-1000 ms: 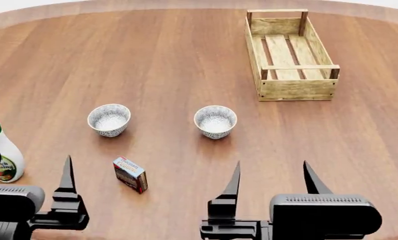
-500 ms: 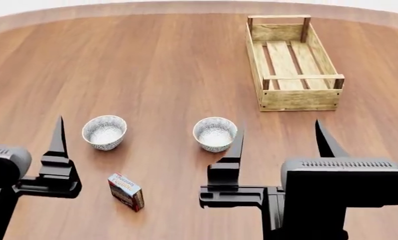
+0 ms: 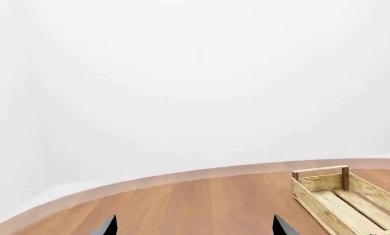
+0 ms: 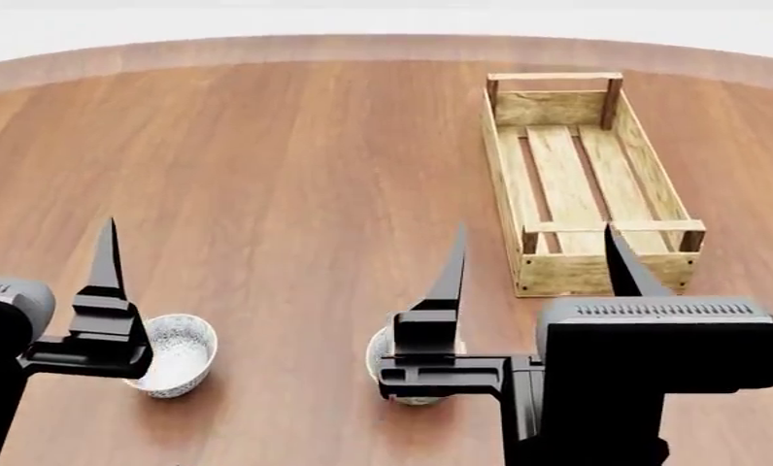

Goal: Stack the right bowl on the left bowl and place them in the tray.

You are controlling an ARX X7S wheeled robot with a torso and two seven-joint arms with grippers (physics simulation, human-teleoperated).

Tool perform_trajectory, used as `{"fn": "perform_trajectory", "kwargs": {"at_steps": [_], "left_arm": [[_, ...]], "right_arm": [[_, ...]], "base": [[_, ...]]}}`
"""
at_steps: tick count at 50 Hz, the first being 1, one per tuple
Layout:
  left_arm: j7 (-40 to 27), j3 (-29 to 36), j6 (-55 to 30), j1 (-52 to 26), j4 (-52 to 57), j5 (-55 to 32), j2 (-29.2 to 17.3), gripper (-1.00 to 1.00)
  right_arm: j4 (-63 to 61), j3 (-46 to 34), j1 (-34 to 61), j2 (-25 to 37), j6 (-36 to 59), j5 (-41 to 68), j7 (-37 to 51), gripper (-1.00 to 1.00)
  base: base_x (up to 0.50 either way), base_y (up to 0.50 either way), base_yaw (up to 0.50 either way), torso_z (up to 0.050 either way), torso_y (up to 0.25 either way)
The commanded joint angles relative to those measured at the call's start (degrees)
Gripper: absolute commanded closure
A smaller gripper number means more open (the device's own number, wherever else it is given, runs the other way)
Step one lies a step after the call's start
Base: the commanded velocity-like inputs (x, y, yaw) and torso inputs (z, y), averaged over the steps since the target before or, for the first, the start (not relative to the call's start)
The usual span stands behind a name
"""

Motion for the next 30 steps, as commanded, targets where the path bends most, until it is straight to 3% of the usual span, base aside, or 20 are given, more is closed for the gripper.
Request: {"fn": "perform_trajectory", "kwargs": {"at_steps": [1, 30], "left_arm": [[-0.5, 0.1, 0.6, 0.4, -0.2, -0.1, -0.3, -1.0], [-1.4, 0.2, 1.3, 0.3, -0.7, -0.6, -1.4, -1.0]], "right_arm": [[0.8, -0.3, -0.2, 0.3, -0.7, 0.4, 0.3, -1.0], [1.9, -1.0, 0.0, 0.9, -1.4, 1.4, 1.4, -1.0]], "base": [[0.5, 0.0, 0.0, 0.0, 0.0], [0.5, 0.0, 0.0, 0.0, 0.001]]}}
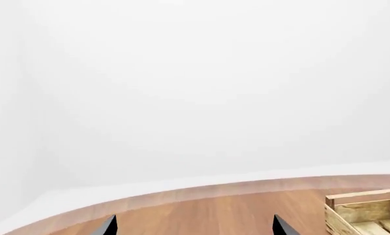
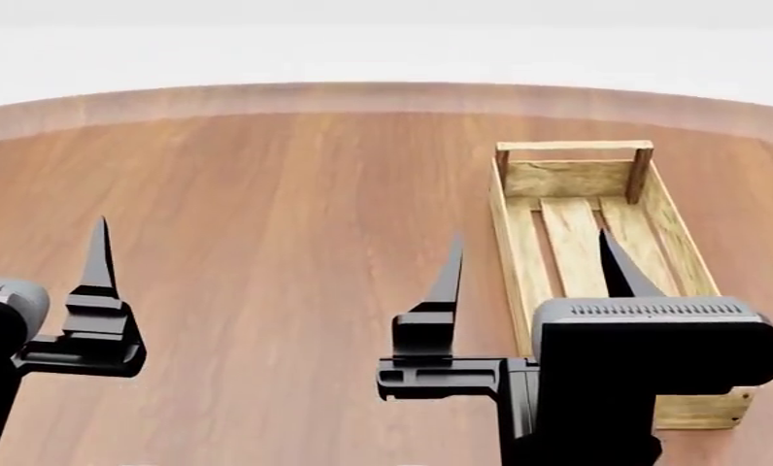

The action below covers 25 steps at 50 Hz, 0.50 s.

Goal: Stack the right bowl on the left bowl and place them in the tray.

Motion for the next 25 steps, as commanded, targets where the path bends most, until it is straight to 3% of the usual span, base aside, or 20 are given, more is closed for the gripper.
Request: {"fn": "perform_trajectory", "kwargs": {"at_steps": [1, 15, 25], "left_arm": [[-0.5, 0.4, 0.0, 0.0, 0.1, 0.0, -0.4, -1.0], [-0.9, 0.6, -0.2, -0.1, 0.5, -0.4, -0.7, -1.0], [-1.2, 0.3, 0.0, -0.1, 0.4, -0.8, -0.8, -1.0]], "right_arm": [[0.2, -0.2, 0.2, 0.3, 0.0, 0.5, 0.4, -1.0], [0.4, -0.4, 0.8, 0.3, 0.9, 1.1, 1.2, -1.0], [0.2, -0.4, 0.5, 0.8, -0.1, 2.4, 0.3, -1.0]], "base": [[0.5, 0.0, 0.0, 0.0, 0.0], [0.5, 0.0, 0.0, 0.0, 0.001], [0.0, 0.0, 0.0, 0.0, 0.001]]}}
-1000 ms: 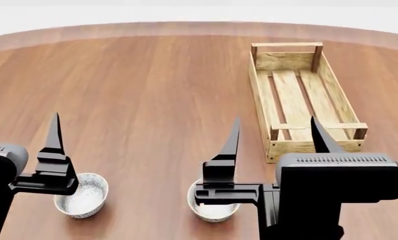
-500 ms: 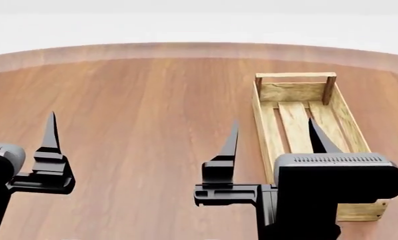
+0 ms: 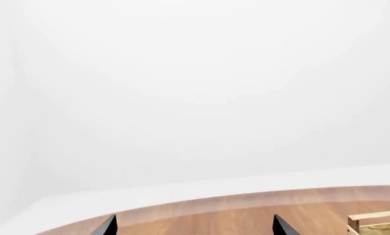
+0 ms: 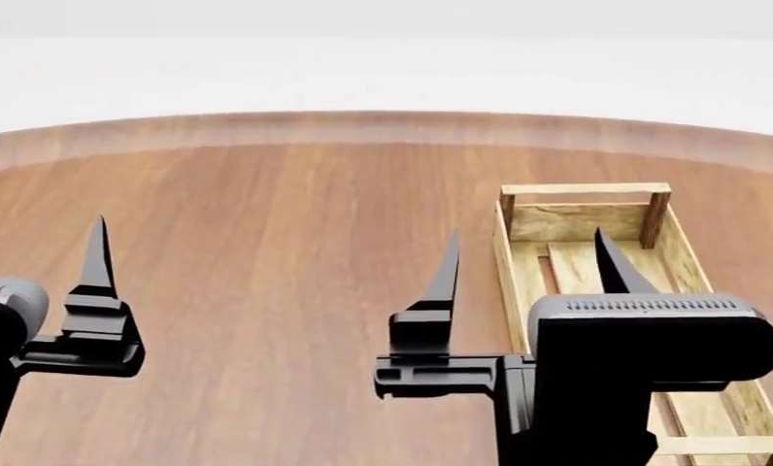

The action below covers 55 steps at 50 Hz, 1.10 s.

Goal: Stack the right bowl on the left bowl and place them in the tray.

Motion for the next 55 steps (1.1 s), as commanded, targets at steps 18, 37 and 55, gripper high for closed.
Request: {"fn": "perform_trajectory", "kwargs": {"at_steps": [18, 37, 55], "left_arm": [[-0.9, -1.7, -1.3, -0.5, 1.4, -1.3, -0.8, -1.0], [-1.3, -1.9, -0.8, -0.4, 0.9, -1.9, -1.0, -1.0], [-1.7, -2.6, -0.6, -0.2, 0.7, -2.7, -1.3, -1.0]], "right_arm": [[22.5, 5.5, 23.2, 12.5, 38.1, 78.6, 51.0, -1.0], [24.5, 0.2, 23.7, 16.2, 35.0, 87.2, 56.6, -1.0], [28.3, -5.6, 22.1, 20.0, 31.2, 97.6, 62.0, -1.0]], "base": [[0.0, 0.0, 0.0, 0.0, 0.0], [0.0, 0.0, 0.0, 0.0, 0.0], [0.0, 0.0, 0.0, 0.0, 0.0]]}}
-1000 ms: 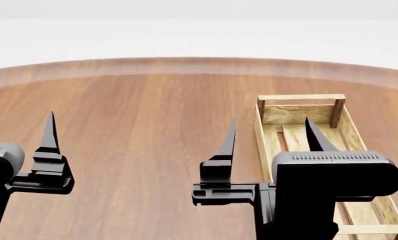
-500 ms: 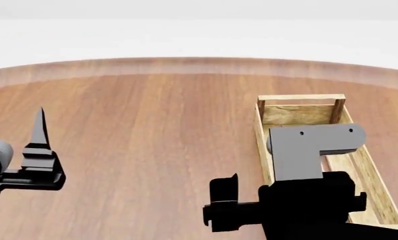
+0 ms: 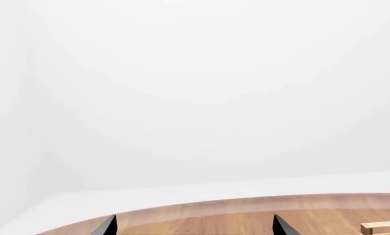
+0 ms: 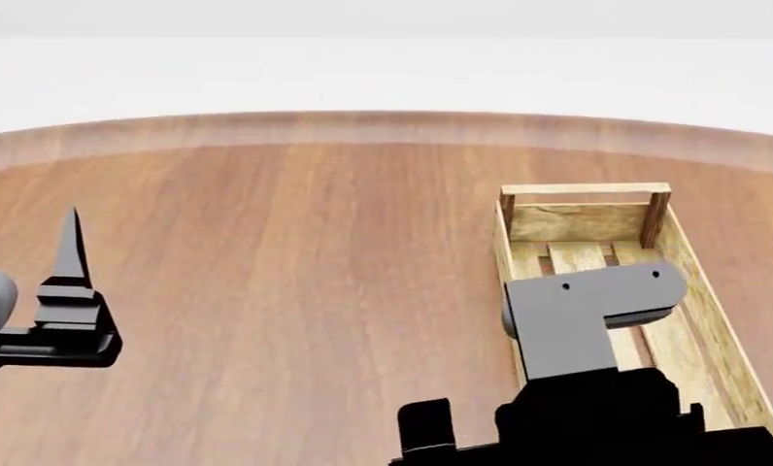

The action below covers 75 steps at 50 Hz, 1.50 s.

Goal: Stack the right bowl on the left bowl and place them in the tray.

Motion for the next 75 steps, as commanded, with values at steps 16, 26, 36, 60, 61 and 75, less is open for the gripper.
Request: {"fn": "perform_trajectory", "kwargs": {"at_steps": [16, 26, 36, 60, 61, 75], "left_arm": [[-0.6, -0.6, 0.1, -0.1, -0.3, -1.0, -0.4, -1.0], [-0.8, -0.9, 0.0, -0.1, -0.1, -1.4, -0.6, -1.0], [-1.0, -1.0, -0.1, -0.2, 0.1, -1.8, -0.7, -1.0], [-1.6, -0.5, 0.1, -0.1, 0.2, -2.3, -1.2, -1.0], [-1.6, -0.5, 0.1, -0.1, 0.2, -2.4, -1.2, -1.0], [-2.0, -0.3, 0.3, 0.1, 0.2, -2.5, -1.5, -1.0]], "right_arm": [[3.4, -5.9, -3.6, 4.3, -3.9, 10.5, 3.6, -1.0], [3.3, -6.0, -6.7, 4.4, -3.4, 7.3, 0.6, -1.0], [3.4, -5.9, -10.1, 4.2, -3.1, 3.4, -2.9, -1.0], [5.9, -7.4, -13.4, 2.3, -3.4, -8.5, -14.7, -1.0], [6.0, -7.5, -13.5, 2.2, -3.6, -8.9, -15.1, -1.0], [8.3, -9.0, -16.2, 2.3, -5.7, -15.4, -22.1, -1.0]], "base": [[0.0, 0.0, 0.0, 0.0, 0.0], [0.0, 0.0, 0.0, 0.0, 0.0], [0.0, 0.0, 0.0, 0.0, 0.0], [0.0, 0.0, 0.0, 0.0, 0.0], [0.0, 0.0, 0.0, 0.0, 0.0], [0.0, 0.0, 0.0, 0.0, 0.0]]}}
